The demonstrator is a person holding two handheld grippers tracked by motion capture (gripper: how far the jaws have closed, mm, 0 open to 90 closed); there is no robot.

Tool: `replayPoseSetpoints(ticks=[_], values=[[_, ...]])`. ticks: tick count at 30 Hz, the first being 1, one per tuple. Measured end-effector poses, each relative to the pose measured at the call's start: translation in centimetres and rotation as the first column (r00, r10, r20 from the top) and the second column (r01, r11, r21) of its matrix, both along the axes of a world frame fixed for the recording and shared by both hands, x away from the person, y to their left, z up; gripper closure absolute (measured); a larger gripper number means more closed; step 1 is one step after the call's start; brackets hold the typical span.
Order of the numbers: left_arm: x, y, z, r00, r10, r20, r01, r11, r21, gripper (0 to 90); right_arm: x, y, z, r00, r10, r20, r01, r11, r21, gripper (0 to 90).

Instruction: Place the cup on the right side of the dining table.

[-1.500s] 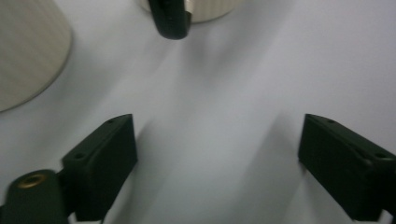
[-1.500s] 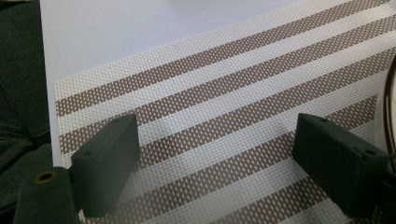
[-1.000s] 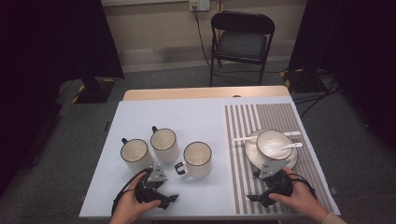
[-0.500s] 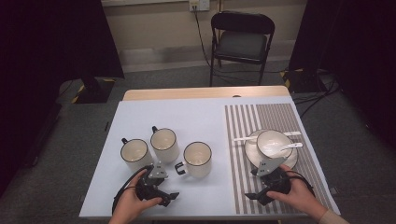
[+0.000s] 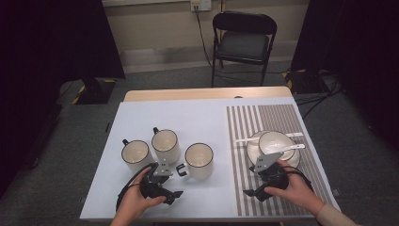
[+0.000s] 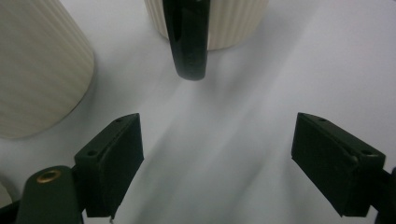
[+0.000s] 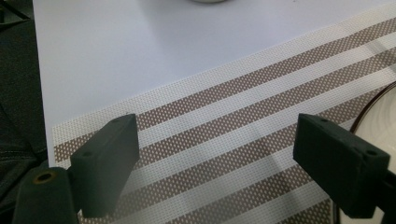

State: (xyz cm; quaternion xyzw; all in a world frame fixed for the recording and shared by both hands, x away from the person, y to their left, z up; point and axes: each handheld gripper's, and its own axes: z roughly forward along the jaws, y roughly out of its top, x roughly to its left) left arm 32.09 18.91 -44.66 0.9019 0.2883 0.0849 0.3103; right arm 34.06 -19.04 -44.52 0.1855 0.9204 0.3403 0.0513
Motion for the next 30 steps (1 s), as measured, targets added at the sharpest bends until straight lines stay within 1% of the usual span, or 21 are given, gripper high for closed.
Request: replayPoseSetpoints(ticks=[1,3,4,9,12,19,24,27,30], values=[[0.1,0.0,0.1,1.0,0.003,-0.002,-0.003,1.0,0.007,16.3,0.2,0.1,0.2,1.0,0.003,0.0,-0.003,1.0,-0.002,14.1],[0.3,-0.2,0.3,1.0,0.003,-0.001,-0.003,1.0,0.001,16.3,0.4,0.3,0.3,1.0,0.003,0.002,-0.003,1.0,-0.005,14.0],[0.3,-0.2,0.3,1.0,0.0,0.001,0.0,1.0,0.004,16.3,0.5,0.3,0.5,0.9999,0.008,0.009,-0.007,1.0,-0.007,14.0],[0.5,-0.4,0.6,1.0,0.004,0.0,-0.004,1.0,0.007,16.4,0.9,0.6,1.0,0.9999,0.009,0.011,-0.009,1.0,-0.007,14.0],[0.6,-0.6,0.8,1.0,0.001,0.0,-0.001,0.9999,0.012,16.4,1.1,0.7,1.2,0.9999,0.004,0.01,-0.004,1.0,-0.006,14.0],[1.0,-0.9,1.1,1.0,0.007,0.004,-0.007,1.0,0.004,16.4,1.8,1.0,1.7,0.9999,0.006,0.016,-0.006,1.0,-0.015,14.0],[1.3,-1.0,1.3,1.0,0.0,-0.002,0.0,0.9999,0.015,16.4,2.1,1.2,2.1,0.9997,0.007,0.024,-0.007,1.0,-0.016,14.0],[1.4,-1.2,1.4,1.0,0.008,0.004,-0.008,0.9999,0.007,16.4,2.4,1.3,2.4,0.9998,0.004,0.021,-0.003,1.0,-0.02,14.0],[1.5,-1.2,1.5,1.0,0.002,0.005,-0.002,0.9999,0.011,16.3,2.6,1.3,2.5,0.9997,0.009,0.024,-0.008,1.0,-0.02,13.9]])
